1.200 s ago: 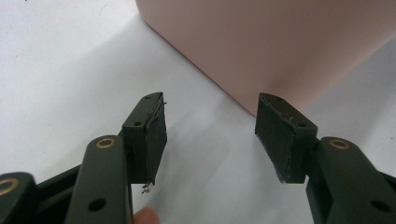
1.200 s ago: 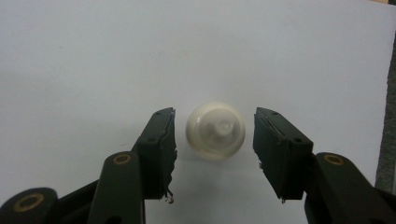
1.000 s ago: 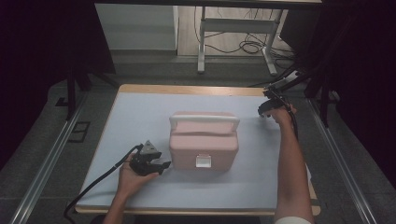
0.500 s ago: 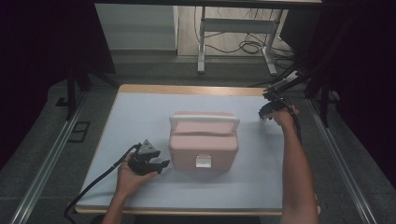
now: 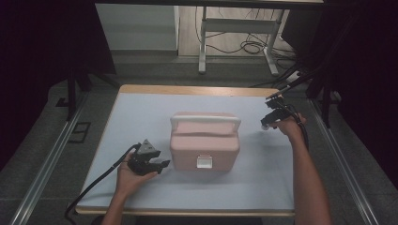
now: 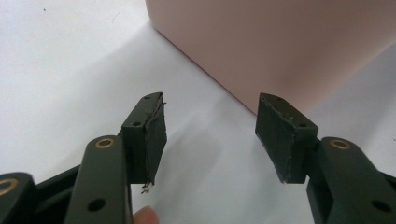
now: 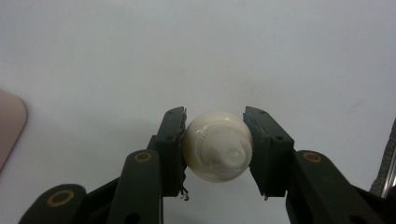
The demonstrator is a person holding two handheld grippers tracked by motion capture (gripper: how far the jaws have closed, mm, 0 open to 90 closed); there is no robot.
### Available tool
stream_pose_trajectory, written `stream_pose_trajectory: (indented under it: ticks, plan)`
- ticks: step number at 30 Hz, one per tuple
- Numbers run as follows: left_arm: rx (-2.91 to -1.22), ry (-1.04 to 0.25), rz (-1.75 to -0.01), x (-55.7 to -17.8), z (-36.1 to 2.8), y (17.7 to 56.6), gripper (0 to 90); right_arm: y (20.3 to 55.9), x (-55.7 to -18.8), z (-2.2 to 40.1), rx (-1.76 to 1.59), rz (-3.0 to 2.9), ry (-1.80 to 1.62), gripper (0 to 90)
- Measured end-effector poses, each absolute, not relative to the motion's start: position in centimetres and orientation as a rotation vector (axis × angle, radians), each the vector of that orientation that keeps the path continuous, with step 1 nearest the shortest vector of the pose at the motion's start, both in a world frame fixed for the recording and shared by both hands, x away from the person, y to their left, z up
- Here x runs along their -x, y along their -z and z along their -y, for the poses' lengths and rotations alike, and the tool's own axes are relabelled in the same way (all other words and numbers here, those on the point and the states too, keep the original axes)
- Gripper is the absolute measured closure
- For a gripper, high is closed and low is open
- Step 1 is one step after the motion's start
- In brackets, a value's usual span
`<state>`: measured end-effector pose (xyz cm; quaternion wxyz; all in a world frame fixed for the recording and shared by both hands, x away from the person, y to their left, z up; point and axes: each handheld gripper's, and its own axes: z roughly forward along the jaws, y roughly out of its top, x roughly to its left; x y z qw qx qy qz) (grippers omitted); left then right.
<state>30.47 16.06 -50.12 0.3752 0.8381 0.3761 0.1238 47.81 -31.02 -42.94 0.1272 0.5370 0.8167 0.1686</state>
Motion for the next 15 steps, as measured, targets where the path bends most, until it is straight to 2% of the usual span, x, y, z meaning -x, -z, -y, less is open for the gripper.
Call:
stream_pose_trajectory:
  ticks: [15]
  plan:
    - [-2.156, -0.330, -0.969, -30.2, -16.1, 50.1, 42.7, 43.3, -42.8, 29.7, -1.423, -2.502, -0.513, 60.0]
